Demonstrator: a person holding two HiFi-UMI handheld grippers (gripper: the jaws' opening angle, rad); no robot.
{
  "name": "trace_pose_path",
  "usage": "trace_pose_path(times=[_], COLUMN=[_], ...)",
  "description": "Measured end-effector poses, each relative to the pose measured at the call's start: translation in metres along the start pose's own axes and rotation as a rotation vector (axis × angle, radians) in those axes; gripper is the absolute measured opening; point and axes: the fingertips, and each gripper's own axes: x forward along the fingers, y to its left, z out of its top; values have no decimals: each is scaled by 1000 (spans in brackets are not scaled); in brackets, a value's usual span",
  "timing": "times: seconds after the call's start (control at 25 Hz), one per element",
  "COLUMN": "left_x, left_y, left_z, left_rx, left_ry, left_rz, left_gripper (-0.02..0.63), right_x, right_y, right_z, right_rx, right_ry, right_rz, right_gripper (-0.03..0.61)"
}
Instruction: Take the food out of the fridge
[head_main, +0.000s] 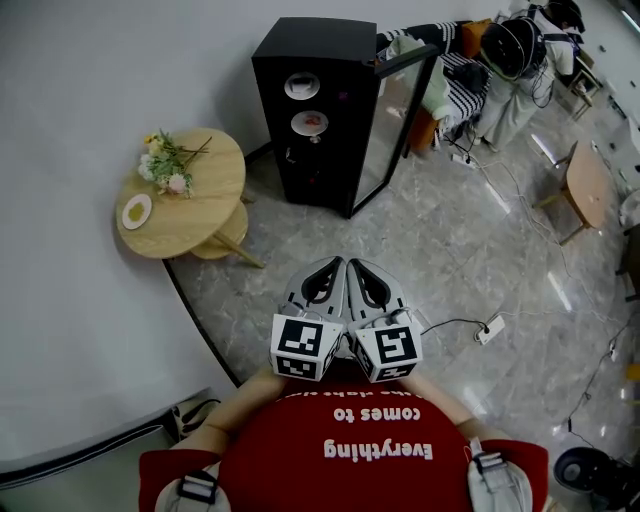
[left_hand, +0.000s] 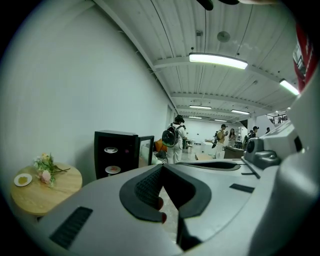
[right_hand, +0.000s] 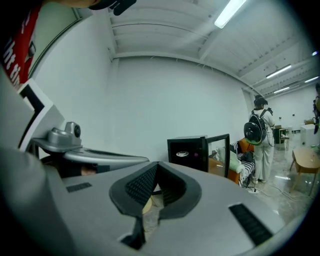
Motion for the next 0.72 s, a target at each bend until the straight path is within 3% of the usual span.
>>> trace_pose_path(times=[0.44,0.72], left_x=[8,20], left_y=[52,67], left_z=[4,12], left_rx=[37,13], left_ry=[-10,-13], left_rz=[-61,-88], left_gripper=[6,6], right_x=[48,66], right_y=[19,15], right_z=[0,6], right_rx=[2,-2], right_ry=[-51,-30], right_rz=[-78,-106], right_gripper=[11,11])
